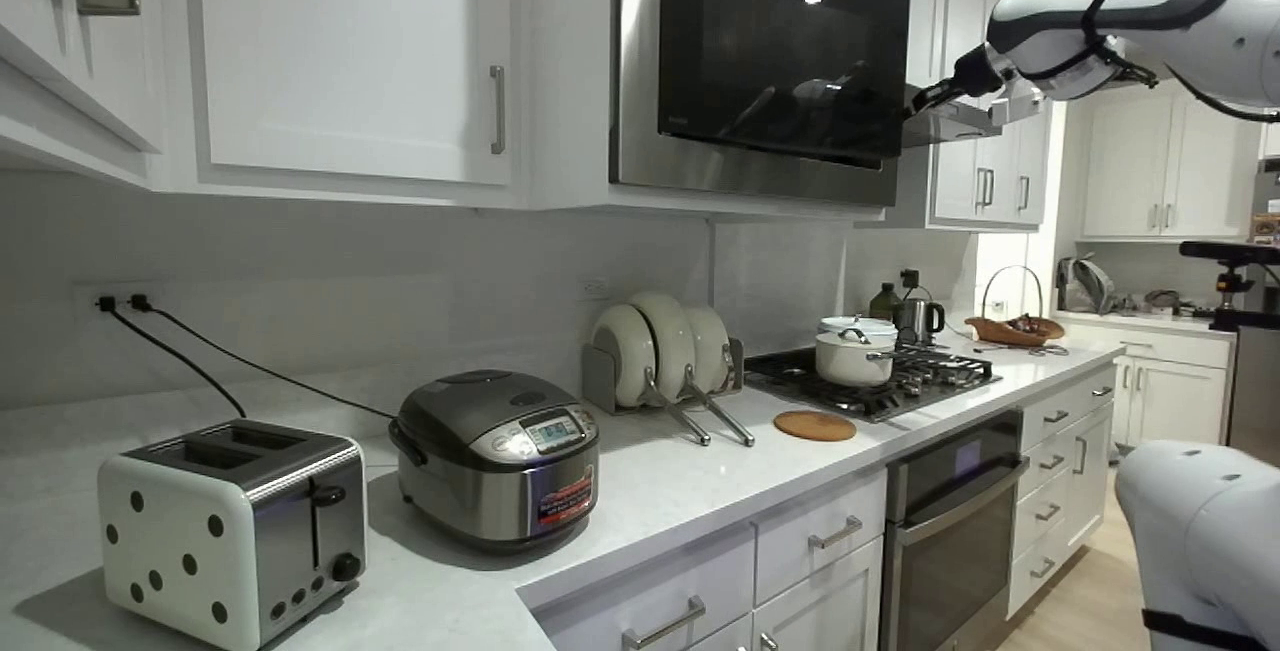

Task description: Open the microwave door

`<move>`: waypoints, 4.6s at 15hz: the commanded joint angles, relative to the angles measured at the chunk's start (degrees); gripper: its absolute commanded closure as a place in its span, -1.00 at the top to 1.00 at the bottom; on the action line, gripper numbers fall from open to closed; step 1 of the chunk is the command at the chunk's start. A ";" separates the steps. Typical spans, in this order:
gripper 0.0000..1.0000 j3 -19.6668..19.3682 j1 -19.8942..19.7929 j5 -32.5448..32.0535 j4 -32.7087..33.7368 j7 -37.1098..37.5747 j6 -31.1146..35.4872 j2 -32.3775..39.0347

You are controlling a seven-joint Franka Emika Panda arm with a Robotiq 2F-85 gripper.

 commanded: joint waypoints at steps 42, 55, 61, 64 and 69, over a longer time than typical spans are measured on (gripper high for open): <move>1.00 22.18 -34.74 6.00 9.29 -1.71 -30.25 10.79; 1.00 16.09 -34.08 10.35 22.19 -0.48 -46.83 17.45; 1.00 10.78 -34.13 14.39 28.03 -1.13 -53.75 22.09; 1.00 7.57 -35.00 17.37 30.72 -0.86 -56.52 24.53; 1.00 3.29 -36.43 20.34 33.62 -0.81 -60.23 27.15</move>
